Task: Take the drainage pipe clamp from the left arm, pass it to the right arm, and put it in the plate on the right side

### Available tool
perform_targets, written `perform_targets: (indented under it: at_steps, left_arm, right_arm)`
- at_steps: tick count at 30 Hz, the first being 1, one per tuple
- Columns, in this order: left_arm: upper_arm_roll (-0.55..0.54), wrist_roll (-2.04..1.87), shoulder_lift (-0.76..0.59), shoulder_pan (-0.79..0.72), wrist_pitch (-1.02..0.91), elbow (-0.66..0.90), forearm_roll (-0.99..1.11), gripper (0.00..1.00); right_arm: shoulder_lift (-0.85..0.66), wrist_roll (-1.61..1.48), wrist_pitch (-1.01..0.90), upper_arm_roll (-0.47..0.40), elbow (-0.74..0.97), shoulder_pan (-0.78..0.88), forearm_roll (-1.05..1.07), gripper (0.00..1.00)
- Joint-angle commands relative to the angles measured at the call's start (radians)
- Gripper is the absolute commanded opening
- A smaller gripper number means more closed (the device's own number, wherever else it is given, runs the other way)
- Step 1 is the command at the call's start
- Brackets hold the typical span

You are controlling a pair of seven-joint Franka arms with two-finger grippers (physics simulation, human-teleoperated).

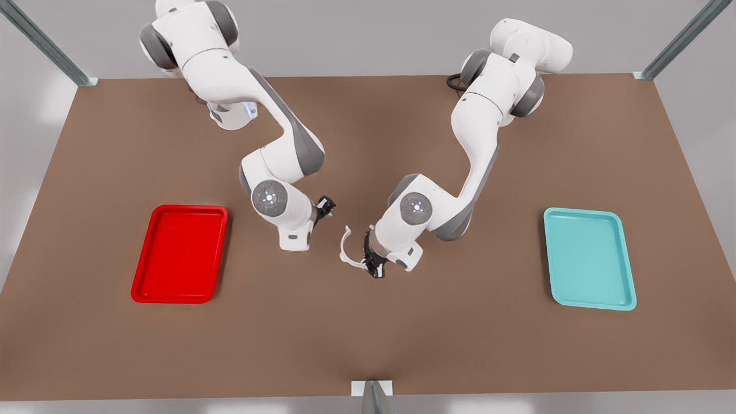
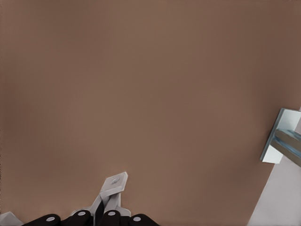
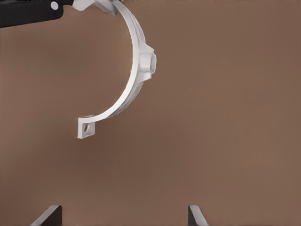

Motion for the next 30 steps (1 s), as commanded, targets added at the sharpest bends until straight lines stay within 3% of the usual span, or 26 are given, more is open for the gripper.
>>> perform_targets:
  at_steps: [1, 10, 25, 26, 27, 28, 29, 30]
  left_arm:
    - [-0.002, -0.299, -0.002, -0.001, -0.016, 0.000, 0.001, 0.21]
    - [-0.001, -0.304, -0.003, -0.001, -0.012, 0.002, -0.002, 0.21]
    - [0.004, -0.315, -0.006, 0.002, 0.003, 0.002, -0.002, 0.21]
    - [0.004, -0.315, -0.006, 0.004, 0.003, 0.002, -0.001, 0.21]
    - [0.004, -0.315, -0.006, 0.002, 0.003, 0.002, -0.002, 0.21]
    - [0.004, -0.315, -0.006, 0.004, 0.003, 0.002, -0.002, 0.21]
    - [0.004, -0.315, -0.006, 0.002, 0.005, 0.002, -0.002, 0.21]
    - [0.004, -0.313, -0.006, 0.002, 0.005, 0.002, -0.002, 0.21]
  right_arm:
    - [-0.029, 0.014, 0.356, 0.003, -0.059, 0.007, 0.029, 1.00]
    - [0.037, 0.016, 0.485, 0.006, -0.070, 0.016, 0.047, 1.00]
    - [0.129, 0.002, 0.491, 0.006, -0.053, 0.037, 0.041, 1.00]
    - [0.135, -0.001, 0.491, 0.006, -0.047, 0.037, 0.038, 0.92]
    - [0.141, -0.003, 0.492, 0.005, -0.043, 0.037, 0.033, 0.75]
    - [0.141, -0.004, 0.497, 0.005, -0.043, 0.043, 0.030, 0.45]
    - [0.141, -0.004, 0.497, 0.005, -0.043, 0.045, 0.030, 0.25]
    - [0.141, -0.004, 0.497, 0.005, -0.043, 0.045, 0.033, 0.21]
